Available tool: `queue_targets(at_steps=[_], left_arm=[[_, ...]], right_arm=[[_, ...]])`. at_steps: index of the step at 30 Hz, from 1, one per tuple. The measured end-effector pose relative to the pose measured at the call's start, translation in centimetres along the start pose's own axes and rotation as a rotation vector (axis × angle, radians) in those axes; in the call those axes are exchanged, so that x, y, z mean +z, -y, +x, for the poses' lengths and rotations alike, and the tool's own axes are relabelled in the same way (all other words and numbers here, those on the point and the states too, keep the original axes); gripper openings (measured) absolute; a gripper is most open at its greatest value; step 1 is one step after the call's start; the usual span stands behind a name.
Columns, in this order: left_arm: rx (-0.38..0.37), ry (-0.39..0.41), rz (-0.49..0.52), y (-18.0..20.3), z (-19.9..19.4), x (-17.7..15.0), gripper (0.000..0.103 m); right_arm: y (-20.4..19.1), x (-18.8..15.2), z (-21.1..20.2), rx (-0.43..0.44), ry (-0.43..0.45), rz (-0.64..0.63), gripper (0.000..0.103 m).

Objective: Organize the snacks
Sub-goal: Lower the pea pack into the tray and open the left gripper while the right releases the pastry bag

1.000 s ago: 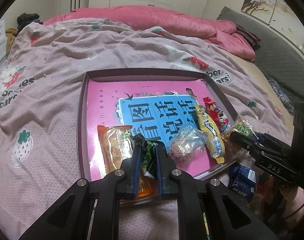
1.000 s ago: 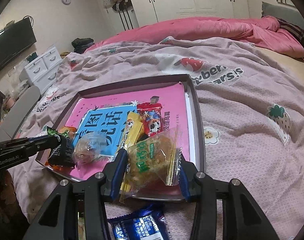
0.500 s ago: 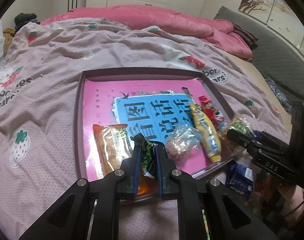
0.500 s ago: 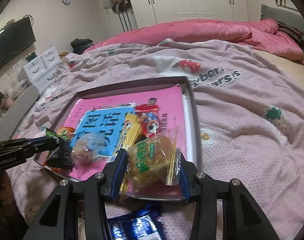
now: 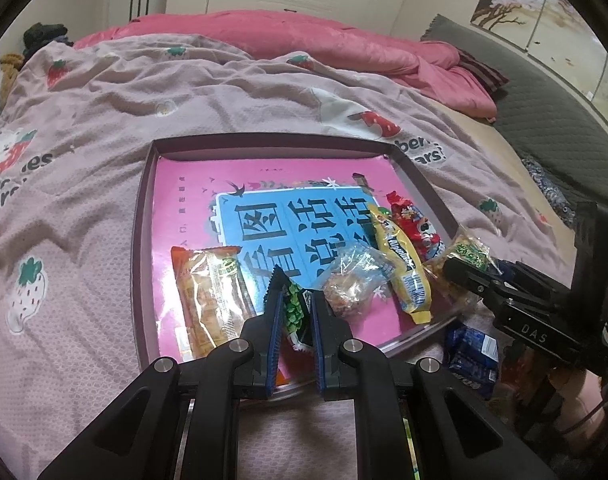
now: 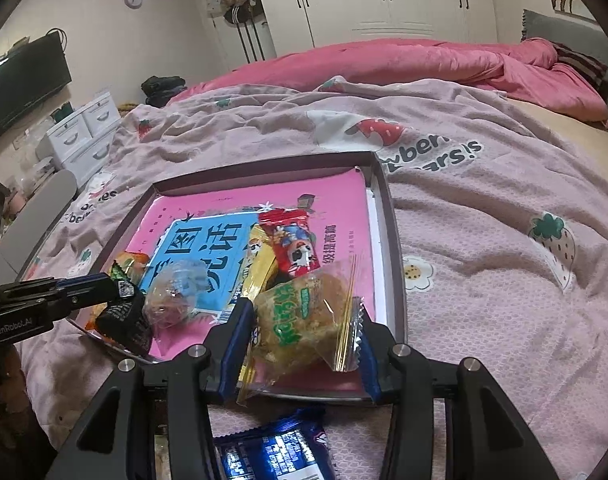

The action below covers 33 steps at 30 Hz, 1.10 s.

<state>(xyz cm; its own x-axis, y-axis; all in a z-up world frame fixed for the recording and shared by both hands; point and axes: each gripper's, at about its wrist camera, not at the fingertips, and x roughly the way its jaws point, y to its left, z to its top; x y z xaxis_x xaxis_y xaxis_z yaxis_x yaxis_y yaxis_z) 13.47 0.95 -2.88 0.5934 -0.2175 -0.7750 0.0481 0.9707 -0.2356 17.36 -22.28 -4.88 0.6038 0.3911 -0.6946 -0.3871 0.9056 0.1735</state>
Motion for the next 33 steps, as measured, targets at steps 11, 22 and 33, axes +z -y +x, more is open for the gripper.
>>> queue_targets(at_steps=[11,22,33], left_arm=[[-0.01,-0.002,-0.007,-0.4,-0.1,0.0,0.014],[-0.012,-0.006,-0.007,-0.4,-0.1,-0.2,0.016],[-0.017,-0.005,0.0,-0.2,-0.3,-0.2,0.02]], right_arm=[[0.3,-0.1,-0.2,-0.015,-0.004,0.007,0.052],[0.5,0.0,-0.3,-0.044,-0.003,0.005,0.057],[1.8,0.2,-0.7,-0.008,0.01,0.083,0.06]])
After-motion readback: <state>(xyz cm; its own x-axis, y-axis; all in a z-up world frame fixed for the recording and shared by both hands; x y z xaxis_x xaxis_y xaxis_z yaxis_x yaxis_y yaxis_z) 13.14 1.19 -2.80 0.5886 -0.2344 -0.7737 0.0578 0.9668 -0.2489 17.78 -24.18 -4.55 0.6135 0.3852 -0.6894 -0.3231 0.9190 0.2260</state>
